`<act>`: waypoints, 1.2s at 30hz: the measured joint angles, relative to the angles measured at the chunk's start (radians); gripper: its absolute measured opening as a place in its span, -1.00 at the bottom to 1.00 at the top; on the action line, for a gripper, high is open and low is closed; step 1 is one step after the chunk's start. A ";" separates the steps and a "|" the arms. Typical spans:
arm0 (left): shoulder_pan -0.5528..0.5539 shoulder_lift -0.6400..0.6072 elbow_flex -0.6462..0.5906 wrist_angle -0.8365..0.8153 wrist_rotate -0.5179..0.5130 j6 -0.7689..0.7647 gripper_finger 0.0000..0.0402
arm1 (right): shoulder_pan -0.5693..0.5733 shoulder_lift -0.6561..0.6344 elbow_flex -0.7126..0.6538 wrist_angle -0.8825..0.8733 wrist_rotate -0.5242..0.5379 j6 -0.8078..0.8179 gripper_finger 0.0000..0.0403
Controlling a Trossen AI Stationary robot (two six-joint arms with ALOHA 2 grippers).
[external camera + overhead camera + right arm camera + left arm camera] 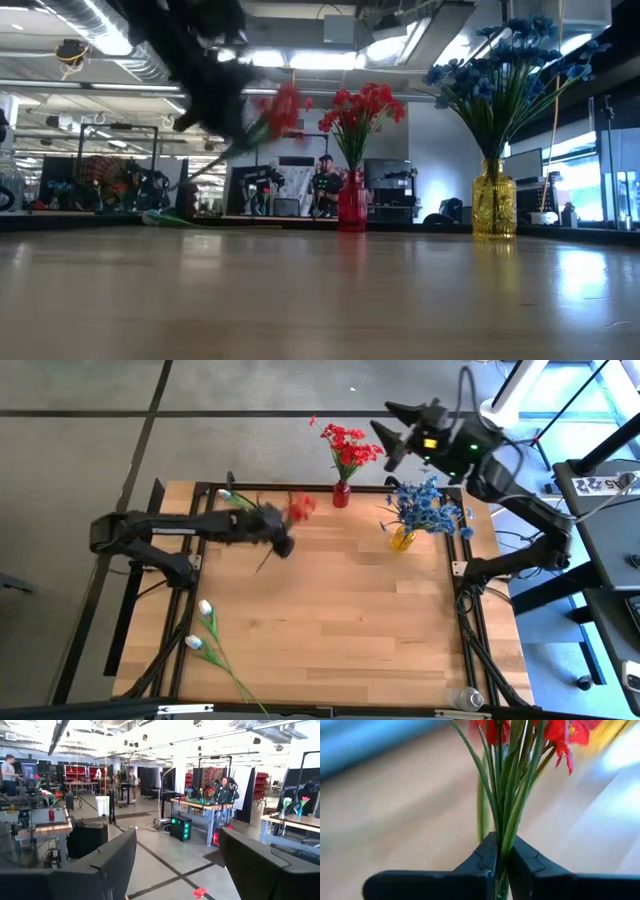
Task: Sort flowers into vase by color
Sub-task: Put the red flowers into the red vase
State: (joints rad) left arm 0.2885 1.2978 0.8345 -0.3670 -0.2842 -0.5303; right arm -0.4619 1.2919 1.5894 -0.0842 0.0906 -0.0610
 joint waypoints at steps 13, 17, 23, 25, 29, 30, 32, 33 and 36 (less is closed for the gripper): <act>0.232 0.050 0.009 1.026 0.235 0.320 -0.91 | 0.127 -0.065 0.000 -0.111 0.108 -0.001 0.39; 0.254 0.140 0.030 1.088 0.240 0.260 -0.91 | 0.174 -0.065 0.000 -0.134 0.155 -0.001 0.39; 0.267 0.276 0.036 1.452 0.233 0.321 -0.93 | 0.250 -0.066 0.000 -0.155 0.240 -0.001 0.39; 0.275 0.327 0.036 1.499 0.224 0.284 -0.93 | 0.270 -0.066 0.000 -0.155 0.268 -0.003 0.39; 0.271 0.427 0.059 1.567 0.248 0.318 -0.93 | 0.289 -0.066 0.000 -0.154 0.312 -0.020 0.39; 0.269 0.452 0.073 1.577 0.251 0.325 -0.93 | 0.288 -0.066 0.000 -0.154 0.317 -0.022 0.39; 0.268 0.499 0.126 1.591 0.250 0.340 -0.94 | 0.287 -0.066 0.000 -0.154 0.319 -0.021 0.39; 0.270 0.516 0.149 1.593 0.250 0.356 -0.94 | 0.285 -0.066 0.000 -0.153 0.320 -0.021 0.39; 0.272 0.565 0.212 1.578 0.253 0.414 -0.94 | 0.285 -0.066 0.000 -0.153 0.321 -0.021 0.39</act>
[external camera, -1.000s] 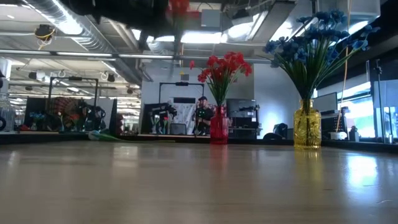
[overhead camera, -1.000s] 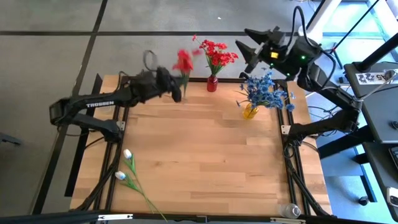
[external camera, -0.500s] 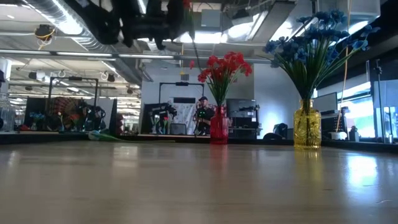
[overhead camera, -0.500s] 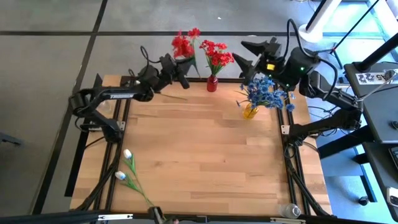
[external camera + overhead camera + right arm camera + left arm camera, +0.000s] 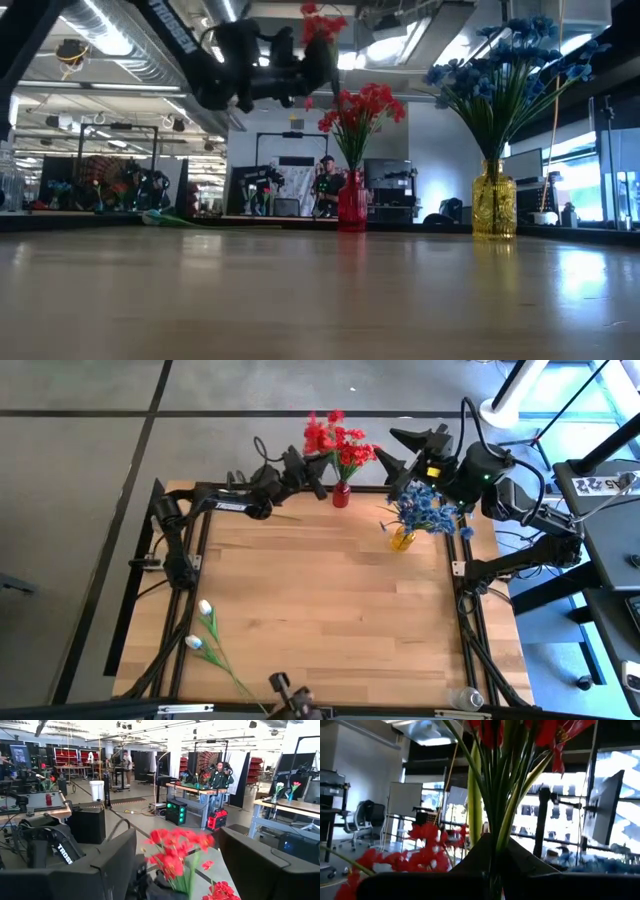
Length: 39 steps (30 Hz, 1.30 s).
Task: Sort flowers into vase by color
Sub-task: Put the red flowers into the red vase
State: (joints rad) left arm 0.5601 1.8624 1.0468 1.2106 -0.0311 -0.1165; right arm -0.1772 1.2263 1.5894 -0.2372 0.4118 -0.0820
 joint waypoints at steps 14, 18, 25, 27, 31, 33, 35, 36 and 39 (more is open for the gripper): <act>0.041 0.078 0.058 -0.032 -0.010 0.016 -0.93 | 0.000 -0.026 0.000 -0.028 0.000 0.001 0.39; 0.032 0.088 0.072 -0.040 -0.008 0.019 -0.92 | 0.000 -0.032 0.000 -0.029 0.000 -0.001 0.39; 0.031 0.107 0.161 -0.130 0.012 0.042 -0.92 | 0.000 -0.032 0.000 -0.043 0.018 -0.001 0.39; 0.029 0.117 0.172 -0.157 0.015 0.069 -0.92 | 0.000 -0.032 0.000 -0.044 0.023 -0.001 0.39; 0.029 0.128 0.178 -0.168 0.015 0.059 -0.92 | 0.000 -0.034 0.000 -0.045 0.024 0.000 0.39; 0.030 0.126 0.178 -0.189 0.015 0.056 -0.92 | 0.000 -0.038 0.000 -0.053 0.028 0.003 0.39; 0.030 0.126 0.178 -0.221 0.015 0.063 -0.92 | 0.000 -0.040 0.000 -0.052 0.032 0.004 0.39; 0.029 0.126 0.178 -0.240 0.015 0.068 -0.92 | 0.000 -0.040 0.000 -0.052 0.032 0.004 0.39; 0.029 0.126 0.179 -0.306 0.001 0.071 -0.91 | 0.000 -0.040 0.000 -0.053 0.032 0.004 0.39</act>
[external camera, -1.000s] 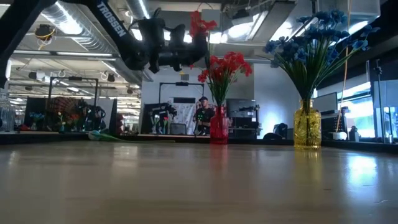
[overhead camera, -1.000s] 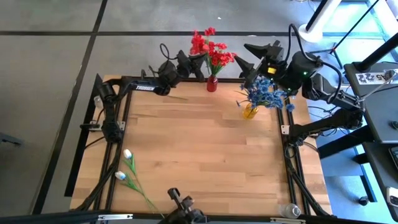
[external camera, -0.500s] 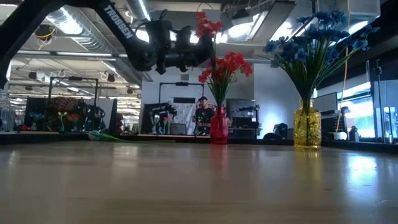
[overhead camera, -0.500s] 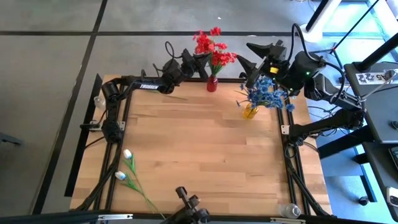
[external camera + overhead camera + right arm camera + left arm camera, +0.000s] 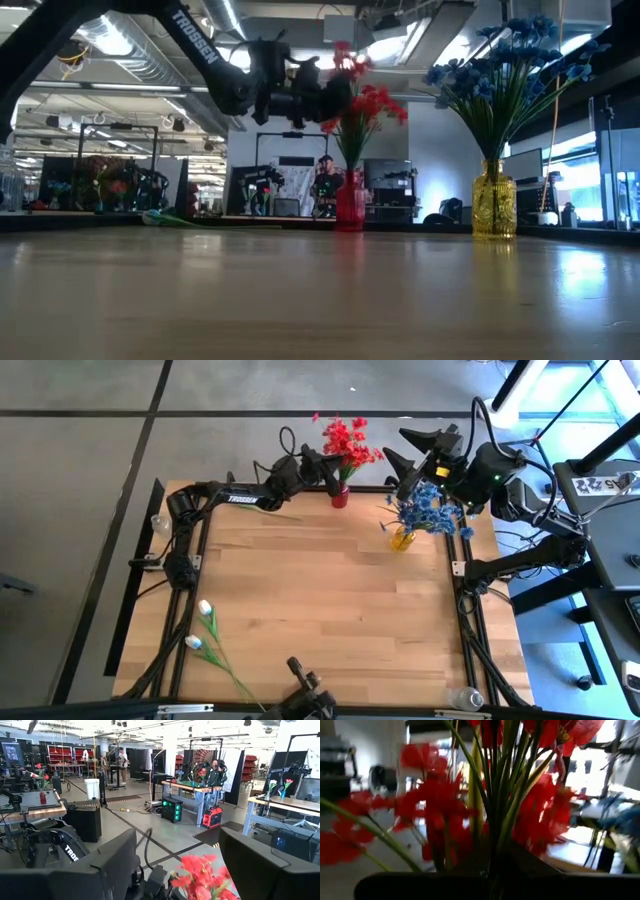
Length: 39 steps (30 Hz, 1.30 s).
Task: Sort flowers into vase by color
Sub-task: Put the red flowers into the red vase
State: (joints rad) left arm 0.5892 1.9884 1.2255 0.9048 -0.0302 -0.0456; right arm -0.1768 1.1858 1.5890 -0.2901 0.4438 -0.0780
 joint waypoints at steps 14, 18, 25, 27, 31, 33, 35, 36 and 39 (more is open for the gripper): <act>0.044 -0.001 0.000 -0.292 0.038 -0.216 -0.52 | 0.000 -0.001 0.000 -0.030 0.000 0.002 0.39; 0.061 -0.009 0.000 -0.380 0.072 -0.237 -0.36 | 0.000 -0.001 0.000 -0.045 -0.001 0.002 0.39; 0.063 -0.057 -0.001 -0.524 0.154 -0.228 -0.19 | 0.000 -0.001 0.000 -0.053 0.008 0.002 0.39; 0.062 -0.091 -0.001 -0.565 0.154 -0.201 -0.17 | 0.000 -0.005 0.000 -0.059 0.008 -0.002 0.39; 0.066 -0.142 -0.001 -0.622 0.156 -0.185 -0.17 | 0.000 -0.006 0.000 -0.058 0.013 -0.005 0.39; 0.072 -0.161 -0.001 -0.646 0.156 -0.182 -0.17 | 0.000 -0.006 0.000 -0.058 0.014 -0.006 0.39; 0.072 -0.165 0.000 -0.653 0.155 -0.182 -0.17 | 0.000 -0.006 0.000 -0.058 0.017 -0.009 0.39; 0.072 -0.166 0.000 -0.670 0.155 -0.181 -0.17 | 0.000 -0.006 0.000 -0.058 0.017 -0.013 0.39; 0.070 -0.173 -0.001 -0.725 0.155 -0.182 -0.17 | 0.000 -0.006 0.000 -0.057 0.020 -0.024 0.39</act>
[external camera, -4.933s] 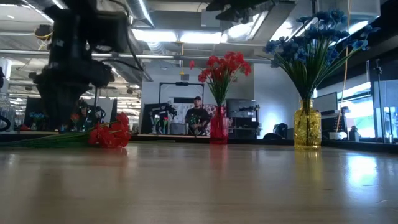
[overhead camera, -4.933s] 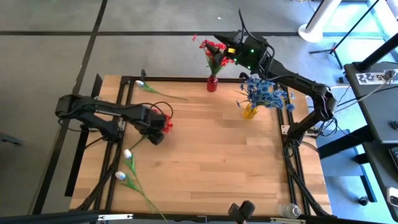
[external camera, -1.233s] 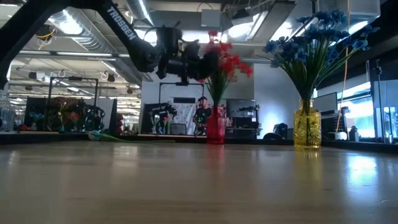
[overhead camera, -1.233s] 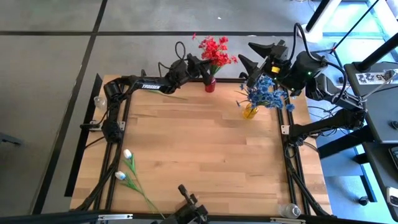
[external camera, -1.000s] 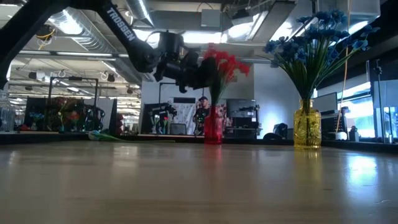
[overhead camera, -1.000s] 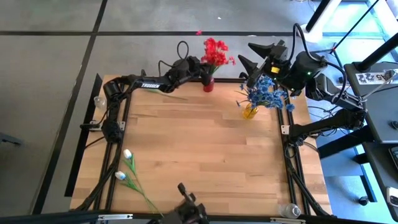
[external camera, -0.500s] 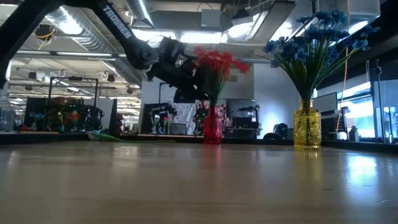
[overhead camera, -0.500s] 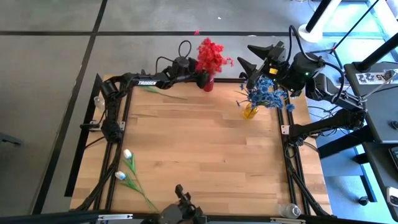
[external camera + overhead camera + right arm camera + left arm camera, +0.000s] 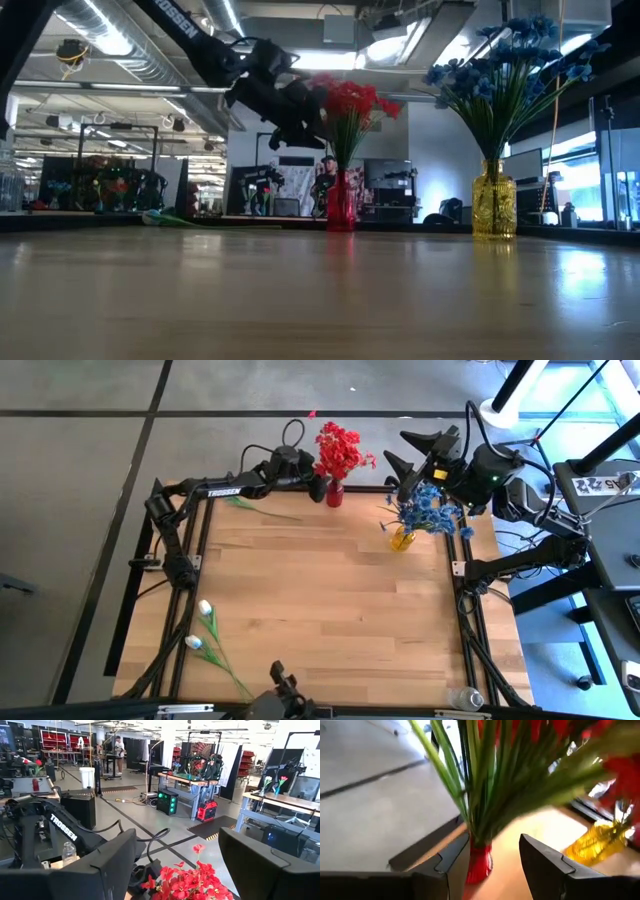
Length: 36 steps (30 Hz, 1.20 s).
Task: Sort flowers into vase by color
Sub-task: Put the red flowers into the red vase, then put the top white tulip into the transparent vase
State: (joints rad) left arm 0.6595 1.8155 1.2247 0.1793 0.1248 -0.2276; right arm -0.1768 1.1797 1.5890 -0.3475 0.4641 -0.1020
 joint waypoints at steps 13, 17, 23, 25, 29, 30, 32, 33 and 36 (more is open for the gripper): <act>0.052 -0.233 -0.042 -0.590 -0.167 -0.106 -0.17 | 0.000 -0.014 0.000 -0.007 0.043 -0.056 0.39; 0.115 -0.248 -0.162 -0.676 -0.301 -0.429 -0.17 | 0.000 -0.016 0.000 -0.020 0.044 -0.060 0.39; 0.200 -0.247 -0.366 -0.528 -0.485 -0.800 -0.17 | 0.000 -0.015 0.000 -0.040 0.053 -0.063 0.39; 0.237 -0.247 -0.395 -0.488 -0.512 -0.875 -0.17 | 0.000 -0.015 0.000 -0.047 0.054 -0.063 0.39; 0.305 -0.232 -0.410 -0.444 -0.560 -0.944 -0.17 | 0.000 -0.015 0.000 -0.056 0.069 -0.064 0.39; 0.319 -0.221 -0.410 -0.430 -0.554 -0.952 -0.17 | 0.000 -0.015 0.000 -0.061 0.069 -0.064 0.39; 0.343 -0.191 -0.410 -0.426 -0.524 -0.978 -0.17 | 0.000 -0.014 0.000 -0.074 0.070 -0.064 0.39; 0.345 -0.177 -0.406 -0.429 -0.516 -0.984 -0.17 | 0.000 -0.014 0.000 -0.077 0.070 -0.064 0.39; 0.339 -0.149 -0.380 -0.424 -0.491 -1.007 -0.17 | 0.000 -0.014 0.000 -0.083 0.071 -0.064 0.39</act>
State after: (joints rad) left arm 0.9989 1.6662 0.8443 -0.2445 -0.3663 -1.2342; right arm -0.1768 1.1652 1.5890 -0.4301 0.5350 -0.1657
